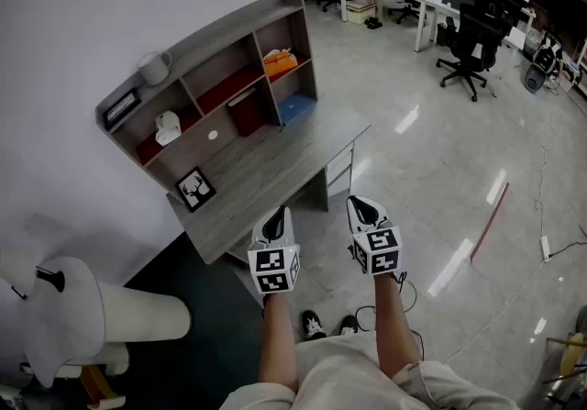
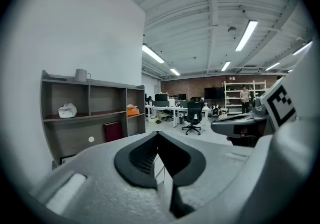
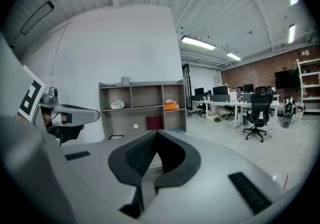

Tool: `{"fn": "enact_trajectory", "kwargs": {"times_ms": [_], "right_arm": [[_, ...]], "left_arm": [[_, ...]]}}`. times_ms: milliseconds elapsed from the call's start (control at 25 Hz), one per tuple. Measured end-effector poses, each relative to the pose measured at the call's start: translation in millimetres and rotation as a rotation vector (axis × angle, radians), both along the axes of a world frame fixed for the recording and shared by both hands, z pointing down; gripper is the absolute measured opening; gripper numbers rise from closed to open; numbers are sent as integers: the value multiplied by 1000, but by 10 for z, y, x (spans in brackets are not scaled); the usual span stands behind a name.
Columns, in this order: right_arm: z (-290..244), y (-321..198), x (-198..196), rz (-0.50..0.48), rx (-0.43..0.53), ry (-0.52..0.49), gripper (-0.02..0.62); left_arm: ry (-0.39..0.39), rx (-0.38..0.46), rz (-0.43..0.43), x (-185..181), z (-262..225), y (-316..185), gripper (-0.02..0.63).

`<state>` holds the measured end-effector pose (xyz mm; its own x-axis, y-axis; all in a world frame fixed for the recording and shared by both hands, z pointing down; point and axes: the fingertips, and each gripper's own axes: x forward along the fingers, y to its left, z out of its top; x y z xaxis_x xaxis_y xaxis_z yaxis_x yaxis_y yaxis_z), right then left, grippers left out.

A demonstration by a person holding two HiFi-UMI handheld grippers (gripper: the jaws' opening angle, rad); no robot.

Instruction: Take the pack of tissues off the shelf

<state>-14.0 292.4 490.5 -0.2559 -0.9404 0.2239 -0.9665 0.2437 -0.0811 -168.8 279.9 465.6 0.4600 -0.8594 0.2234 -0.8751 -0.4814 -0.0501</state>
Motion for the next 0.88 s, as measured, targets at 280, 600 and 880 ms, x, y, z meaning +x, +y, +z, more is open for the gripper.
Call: {"fn": "enact_trajectory", "kwargs": {"times_ms": [280,600,880], "right_arm": [[85,-11,345,16,11,-15,15],[203,-124,500,15,10,-89,15],[268,-450,561,-20,24,-68,15]], "left_arm": [[6,-1,-15,243,87,17,8],[-3,-24,-22,352,243,-114,8],[-33,-25,-38,295,376,-614,8]]}}
